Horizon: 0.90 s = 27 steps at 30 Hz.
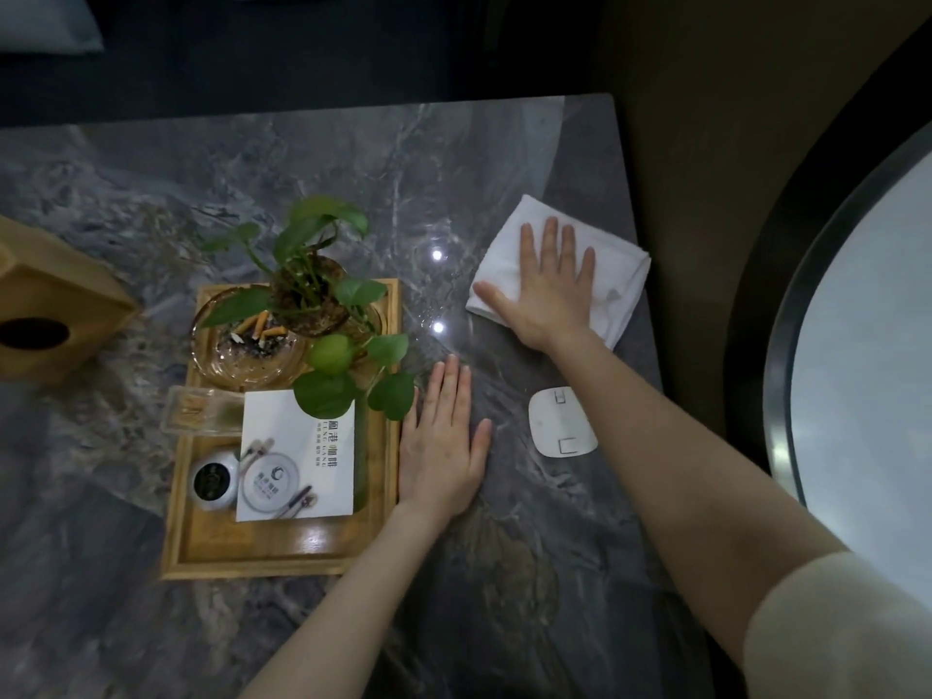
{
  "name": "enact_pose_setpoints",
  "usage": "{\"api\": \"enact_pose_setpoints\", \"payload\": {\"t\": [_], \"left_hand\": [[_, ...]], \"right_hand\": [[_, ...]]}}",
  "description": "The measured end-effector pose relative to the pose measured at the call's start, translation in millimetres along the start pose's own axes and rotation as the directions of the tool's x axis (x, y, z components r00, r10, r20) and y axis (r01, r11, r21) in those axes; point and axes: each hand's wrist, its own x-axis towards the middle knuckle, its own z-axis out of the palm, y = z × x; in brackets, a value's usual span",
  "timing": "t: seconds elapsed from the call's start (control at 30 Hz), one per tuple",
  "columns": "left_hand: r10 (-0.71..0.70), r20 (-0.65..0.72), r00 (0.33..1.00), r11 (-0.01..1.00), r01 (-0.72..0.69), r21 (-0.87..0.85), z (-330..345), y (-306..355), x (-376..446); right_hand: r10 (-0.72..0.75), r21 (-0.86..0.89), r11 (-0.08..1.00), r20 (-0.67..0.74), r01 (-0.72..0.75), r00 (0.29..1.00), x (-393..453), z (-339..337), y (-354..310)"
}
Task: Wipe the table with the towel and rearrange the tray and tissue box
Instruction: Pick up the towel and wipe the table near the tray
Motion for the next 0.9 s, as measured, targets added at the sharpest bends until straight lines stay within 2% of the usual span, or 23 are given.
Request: {"api": "enact_pose_setpoints", "payload": {"t": [0.27,0.47,0.57,0.7,0.9], "left_hand": [[-0.032,-0.007,0.999,0.999,0.032,0.006,0,0,0],[-0.024,-0.021,0.999,1.0,0.024,-0.016,2,-1,-2],[-0.023,-0.031,0.999,0.999,0.022,-0.027,2,-1,-1],[-0.023,-0.015,1.0,0.999,0.023,-0.024,1,-1,0],[-0.033,0.004,0.999,0.999,0.033,0.013,1,-1,1]], "right_hand": [[-0.184,-0.011,0.983,0.034,0.184,0.982,-41,13,2],[-0.386,0.012,0.922,0.066,0.386,0.92,-76,18,10],[-0.443,0.034,0.897,0.093,0.442,0.892,-81,16,16],[-0.405,-0.068,0.91,0.066,0.41,0.912,-73,19,13],[-0.261,-0.009,0.965,0.068,0.263,0.963,-40,10,8]]}}
